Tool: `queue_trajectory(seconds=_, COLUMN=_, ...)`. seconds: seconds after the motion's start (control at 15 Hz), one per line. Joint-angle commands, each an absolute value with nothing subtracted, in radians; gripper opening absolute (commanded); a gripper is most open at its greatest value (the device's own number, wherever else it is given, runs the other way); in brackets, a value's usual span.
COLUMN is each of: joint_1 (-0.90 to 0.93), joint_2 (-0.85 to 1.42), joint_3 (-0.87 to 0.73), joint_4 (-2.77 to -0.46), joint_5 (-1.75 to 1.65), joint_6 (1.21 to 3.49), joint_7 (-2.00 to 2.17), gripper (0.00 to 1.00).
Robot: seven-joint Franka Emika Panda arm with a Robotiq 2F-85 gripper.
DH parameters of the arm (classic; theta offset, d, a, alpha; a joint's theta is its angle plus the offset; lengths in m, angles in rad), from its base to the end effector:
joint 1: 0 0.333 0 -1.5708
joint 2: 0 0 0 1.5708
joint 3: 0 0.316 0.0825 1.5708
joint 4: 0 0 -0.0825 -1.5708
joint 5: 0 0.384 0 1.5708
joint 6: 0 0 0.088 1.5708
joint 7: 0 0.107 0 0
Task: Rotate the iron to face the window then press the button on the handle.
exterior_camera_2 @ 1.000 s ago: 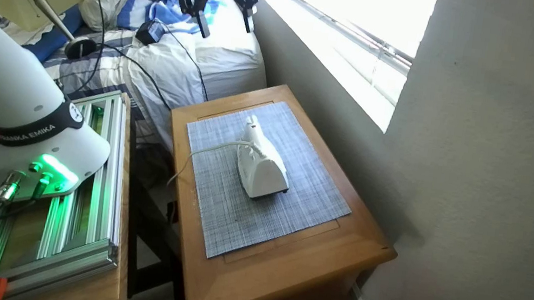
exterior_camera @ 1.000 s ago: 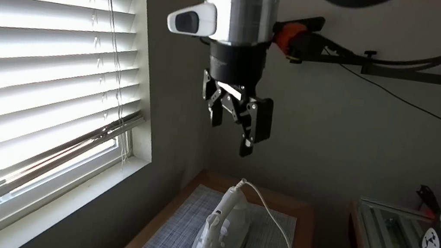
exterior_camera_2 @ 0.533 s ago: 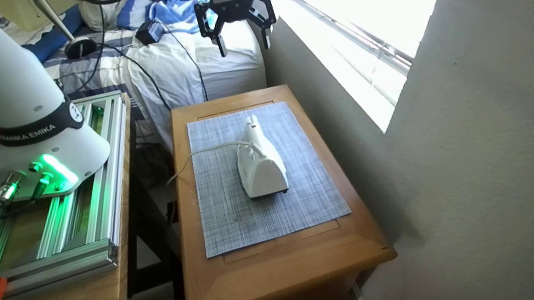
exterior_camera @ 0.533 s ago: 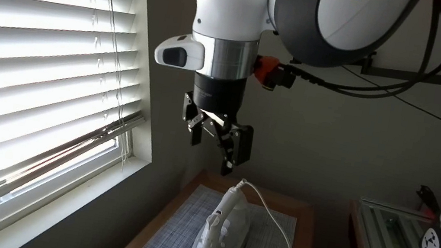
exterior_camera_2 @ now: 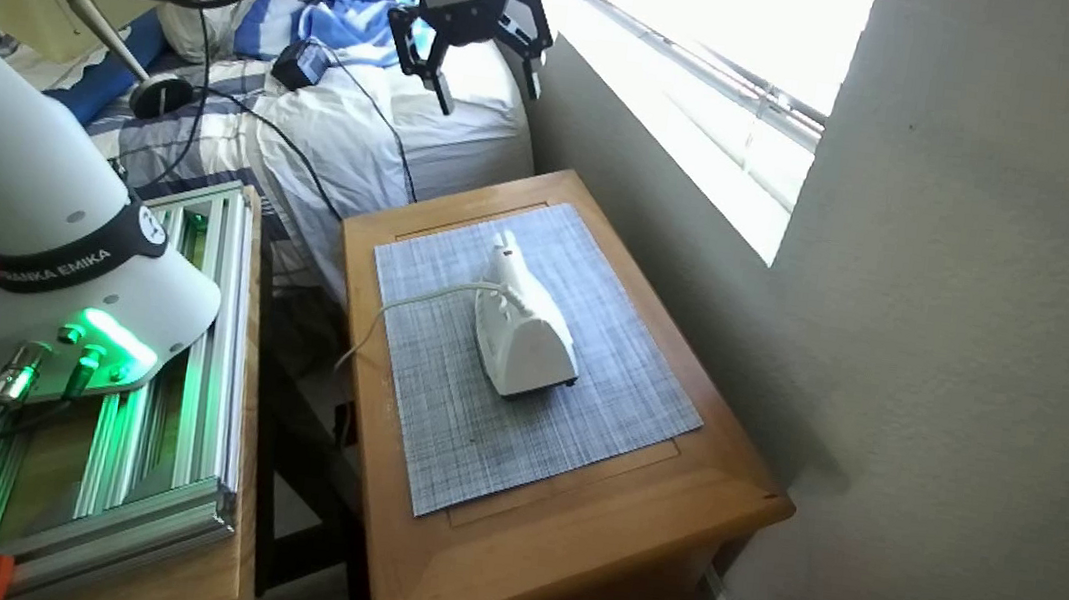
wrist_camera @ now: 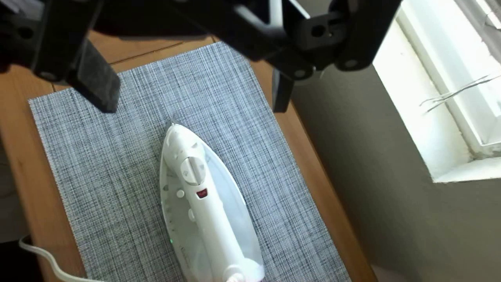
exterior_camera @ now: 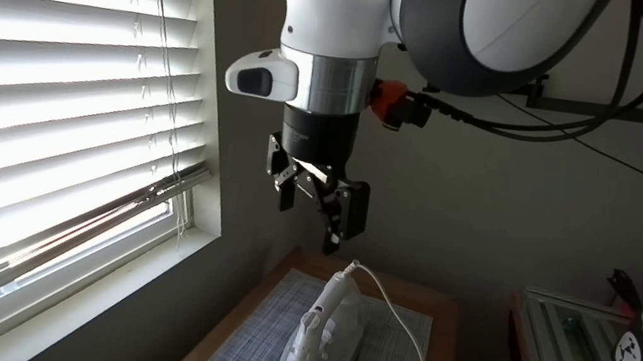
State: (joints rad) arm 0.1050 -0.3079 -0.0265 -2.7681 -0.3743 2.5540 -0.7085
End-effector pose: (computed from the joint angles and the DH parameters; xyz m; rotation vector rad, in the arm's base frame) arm 0.3840 0.0360 0.3140 2.4877 1.5095 0.0335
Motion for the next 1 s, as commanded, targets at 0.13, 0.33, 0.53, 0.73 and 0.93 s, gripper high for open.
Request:
queue_trajectory(seconds=0.13, joint_1=0.045, joint_2=-0.198, joint_3=-0.044, joint_4=-2.771, joint_5=-0.461, joint_6=2.575, joint_7=-0.825, gripper=1.0)
queue_trajectory(seconds=0.33, joint_1=0.031, joint_2=-0.149, joint_3=-0.058, joint_4=-2.77, joint_5=-0.469, joint_6=2.617, joint_7=-0.925, gripper=1.0)
queue_trajectory(seconds=0.53, joint_1=0.015, joint_2=-0.094, joint_3=-0.067, joint_4=-2.77, joint_5=-0.471, joint_6=2.696, joint_7=-1.028, gripper=1.0)
queue_trajectory(seconds=0.73, joint_1=-0.011, joint_2=-0.046, joint_3=-0.07, joint_4=-2.77, joint_5=-0.485, joint_6=2.74, joint_7=-1.059, gripper=1.0)
queue_trajectory(seconds=0.93, joint_1=-0.036, joint_2=0.003, joint_3=-0.074, joint_4=-2.77, joint_5=-0.514, joint_6=2.779, joint_7=-1.074, gripper=1.0)
